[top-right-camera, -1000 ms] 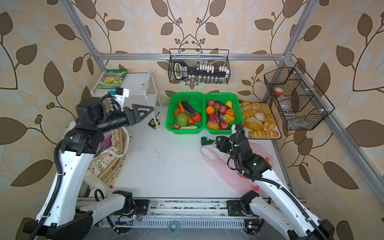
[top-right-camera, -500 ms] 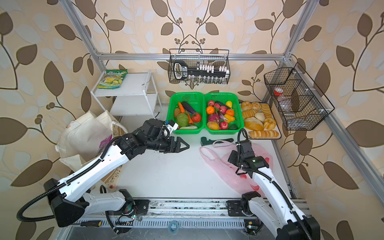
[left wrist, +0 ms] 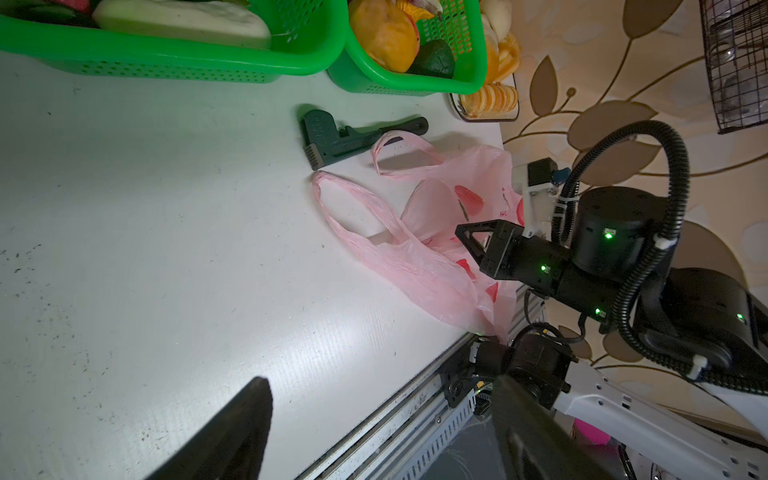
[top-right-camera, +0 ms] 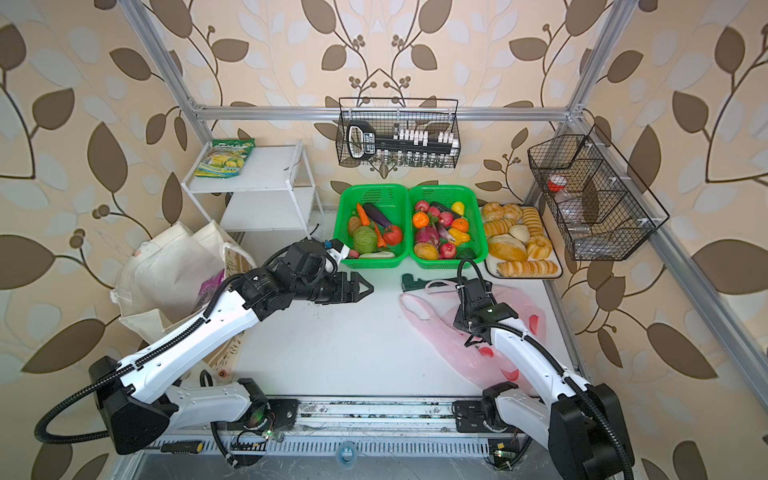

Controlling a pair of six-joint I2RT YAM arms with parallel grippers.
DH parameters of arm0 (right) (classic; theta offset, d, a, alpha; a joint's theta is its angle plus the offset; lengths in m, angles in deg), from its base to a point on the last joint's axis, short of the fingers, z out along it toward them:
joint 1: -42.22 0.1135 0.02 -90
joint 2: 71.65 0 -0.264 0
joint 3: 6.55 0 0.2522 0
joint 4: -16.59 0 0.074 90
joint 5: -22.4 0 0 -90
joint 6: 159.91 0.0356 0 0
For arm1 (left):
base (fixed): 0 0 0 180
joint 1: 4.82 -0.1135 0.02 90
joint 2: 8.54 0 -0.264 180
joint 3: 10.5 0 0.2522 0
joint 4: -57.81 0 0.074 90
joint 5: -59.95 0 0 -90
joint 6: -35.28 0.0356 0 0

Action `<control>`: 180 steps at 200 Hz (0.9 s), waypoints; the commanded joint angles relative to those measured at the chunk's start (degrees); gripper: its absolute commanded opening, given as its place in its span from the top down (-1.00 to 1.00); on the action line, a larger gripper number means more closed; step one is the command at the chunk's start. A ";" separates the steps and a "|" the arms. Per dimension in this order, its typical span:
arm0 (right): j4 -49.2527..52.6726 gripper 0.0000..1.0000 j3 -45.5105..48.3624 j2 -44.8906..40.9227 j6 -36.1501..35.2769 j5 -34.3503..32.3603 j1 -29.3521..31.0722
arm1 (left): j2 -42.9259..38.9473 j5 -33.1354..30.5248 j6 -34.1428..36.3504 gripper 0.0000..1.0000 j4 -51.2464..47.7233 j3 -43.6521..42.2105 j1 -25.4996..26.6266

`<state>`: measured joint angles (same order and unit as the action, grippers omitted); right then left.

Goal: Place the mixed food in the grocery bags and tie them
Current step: 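Reach the right gripper down and grasp the pink plastic bag while the left gripper approaches, then lift the pink bag with the right gripper while the left gripper grasps its other side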

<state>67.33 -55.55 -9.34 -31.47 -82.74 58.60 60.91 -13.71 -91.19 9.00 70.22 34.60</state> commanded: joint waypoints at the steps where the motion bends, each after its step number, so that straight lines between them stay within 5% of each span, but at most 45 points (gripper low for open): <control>1: 2.40 0.87 -0.53 -3.22 -2.41 -2.34 2.19 | -2.19 -3.83 0.16 -0.69 -0.83 -0.13 0.31; 36: 5.65 1.00 -5.64 -14.40 -5.57 -3.28 12.31 | -3.65 -14.11 7.09 -0.74 -8.38 3.53 0.31; 87: -0.35 1.00 -9.49 -22.92 -10.81 20.07 16.44 | -8.45 -22.16 11.43 -0.77 -12.64 6.54 -0.22; 130: -4.70 1.00 -10.78 -19.40 -13.40 28.32 18.85 | -18.91 -20.97 21.40 -0.75 -2.92 -2.62 -0.23; 180: -10.84 1.00 -11.16 -16.61 -17.69 31.73 21.38 | -24.81 -10.31 37.77 -0.59 0.53 -11.89 -0.21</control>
<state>60.86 -64.58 -26.31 -45.27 -54.55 78.78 36.67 -29.78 -64.02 6.03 61.37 34.51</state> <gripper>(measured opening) 0.047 0.804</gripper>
